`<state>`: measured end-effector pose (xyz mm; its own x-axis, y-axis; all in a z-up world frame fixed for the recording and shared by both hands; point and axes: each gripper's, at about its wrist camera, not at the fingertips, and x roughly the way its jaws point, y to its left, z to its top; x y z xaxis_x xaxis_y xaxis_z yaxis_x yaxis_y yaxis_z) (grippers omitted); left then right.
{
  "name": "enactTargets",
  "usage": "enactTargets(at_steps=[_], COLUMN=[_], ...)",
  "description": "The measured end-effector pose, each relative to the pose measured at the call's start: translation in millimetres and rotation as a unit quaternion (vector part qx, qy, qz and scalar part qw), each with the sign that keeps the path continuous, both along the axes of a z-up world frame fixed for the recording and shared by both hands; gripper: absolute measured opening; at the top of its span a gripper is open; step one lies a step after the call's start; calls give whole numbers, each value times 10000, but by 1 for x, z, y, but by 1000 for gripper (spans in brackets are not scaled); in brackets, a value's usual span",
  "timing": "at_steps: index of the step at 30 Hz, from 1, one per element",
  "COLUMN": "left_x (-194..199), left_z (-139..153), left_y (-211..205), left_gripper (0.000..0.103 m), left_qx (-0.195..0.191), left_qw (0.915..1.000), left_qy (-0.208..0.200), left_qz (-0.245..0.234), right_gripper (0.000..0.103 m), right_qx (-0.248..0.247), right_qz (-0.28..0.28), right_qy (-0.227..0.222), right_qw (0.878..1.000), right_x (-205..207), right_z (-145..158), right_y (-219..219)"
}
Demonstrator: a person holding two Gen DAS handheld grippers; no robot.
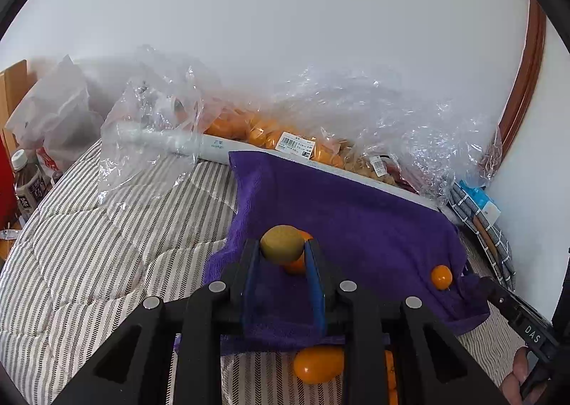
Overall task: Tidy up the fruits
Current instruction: 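Carry the red apple and green-yellow fruit over the purple towel, then open the right tool to drop the apple while the left drops the green fruit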
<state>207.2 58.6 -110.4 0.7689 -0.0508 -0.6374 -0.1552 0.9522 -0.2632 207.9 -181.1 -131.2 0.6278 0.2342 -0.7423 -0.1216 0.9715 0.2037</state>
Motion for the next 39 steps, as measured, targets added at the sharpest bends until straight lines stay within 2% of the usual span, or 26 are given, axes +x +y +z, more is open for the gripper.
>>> enactTargets(at_steps=[3, 11, 18, 33, 35, 39], left_x=[3, 9, 16, 23, 23, 22], left_z=[-2, -9, -22, -32, -33, -32], left_y=[-7, -22, -25, -24, -25, -27], left_gripper=[25, 25, 25, 25, 25, 25], left_qx=[-63, 112, -74, -136, -117, -87], left_qw=[9998, 9994, 9986, 9972, 9972, 9973], left_qy=[25, 48, 352, 640, 650, 646], left_qz=[-179, -330, -377, -349, -352, -348], right_gripper=[24, 24, 24, 25, 27, 44], right_qx=[-88, -131, -91, -415, -430, -488], right_qz=[-13, 60, -55, -11, 4, 5], right_qy=[114, 314, 555, 601, 594, 535], right_qw=[9999, 9994, 9984, 9973, 9973, 9974], right_x=[2, 6, 12, 10, 9, 7], right_z=[-6, -19, -30, -35, -35, -33], right_y=[1, 7, 5, 12, 13, 14])
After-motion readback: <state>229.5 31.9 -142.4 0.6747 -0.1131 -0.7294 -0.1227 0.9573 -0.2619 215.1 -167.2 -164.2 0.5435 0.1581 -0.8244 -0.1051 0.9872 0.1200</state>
